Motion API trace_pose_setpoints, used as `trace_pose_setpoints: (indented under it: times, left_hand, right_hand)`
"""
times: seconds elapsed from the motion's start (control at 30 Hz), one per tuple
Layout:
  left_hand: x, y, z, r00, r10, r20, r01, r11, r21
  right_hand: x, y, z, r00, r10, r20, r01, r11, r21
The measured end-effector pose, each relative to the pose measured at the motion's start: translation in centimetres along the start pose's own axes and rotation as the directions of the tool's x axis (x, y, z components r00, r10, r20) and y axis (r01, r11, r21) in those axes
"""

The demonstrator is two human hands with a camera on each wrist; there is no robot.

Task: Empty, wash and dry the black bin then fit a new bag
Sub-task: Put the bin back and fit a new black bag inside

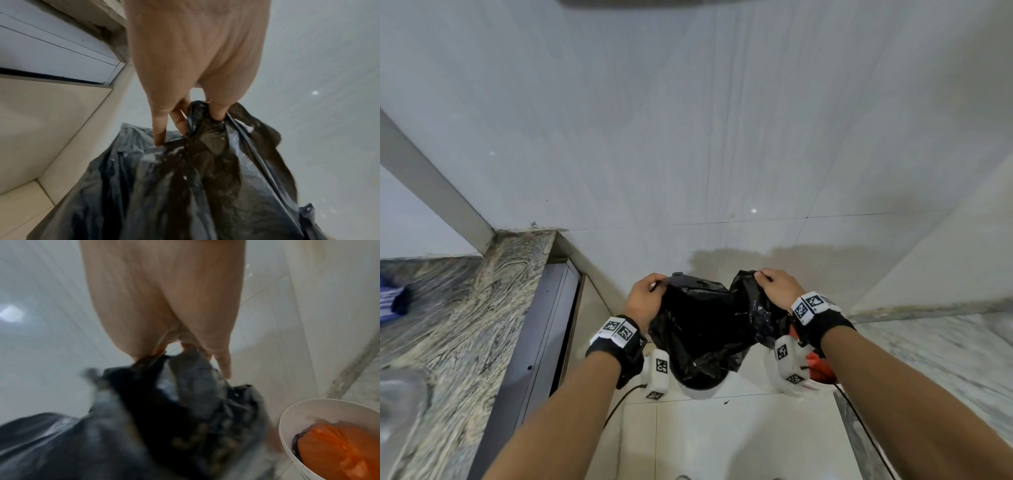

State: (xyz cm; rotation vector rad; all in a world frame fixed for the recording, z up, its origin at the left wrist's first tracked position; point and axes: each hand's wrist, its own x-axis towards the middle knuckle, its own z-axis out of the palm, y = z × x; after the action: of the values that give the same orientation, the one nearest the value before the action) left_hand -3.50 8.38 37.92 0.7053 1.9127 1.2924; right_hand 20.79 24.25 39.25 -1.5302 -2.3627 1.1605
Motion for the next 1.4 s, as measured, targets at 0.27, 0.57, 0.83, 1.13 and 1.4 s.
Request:
trace_pose_setpoints:
  times: [0.27,0.57,0.83,1.13,1.4]
  left_hand:
    - [-1.2,-4.4,2.7,0.994,-0.059,0.095,0.079,0.972,-0.219]
    - [1.8,-15.0,8.0,0.988,-0.138,0.064,0.151,0.923,-0.353]
    - [11.2,-34.6,14.0,0.938,-0.335,0.088,0.346,0.909,-0.234]
    - [15.4,-47.0,23.3,0.812,-0.479,0.335,0.581,0.722,-0.376]
    - [20.5,-49.1,15.6,0.961,-0.277,-0.01,0.272,0.933,0.234]
  right_hand:
    - [0.1,3.7,5.5,1.0,-0.007,-0.014,0.013,0.904,0.428]
    - [5.7,11.2,16.7,0.999,0.041,-0.014,-0.026,0.817,0.576]
    - [15.9,24.0,32.9,0.995,0.028,0.095,-0.058,0.944,0.324]
    - [23.2,29.9,40.9,0.967,-0.187,0.171,0.168,0.979,0.119]
    - [24.7,29.7,38.6,0.97,-0.229,-0.078,0.222,0.971,-0.085]
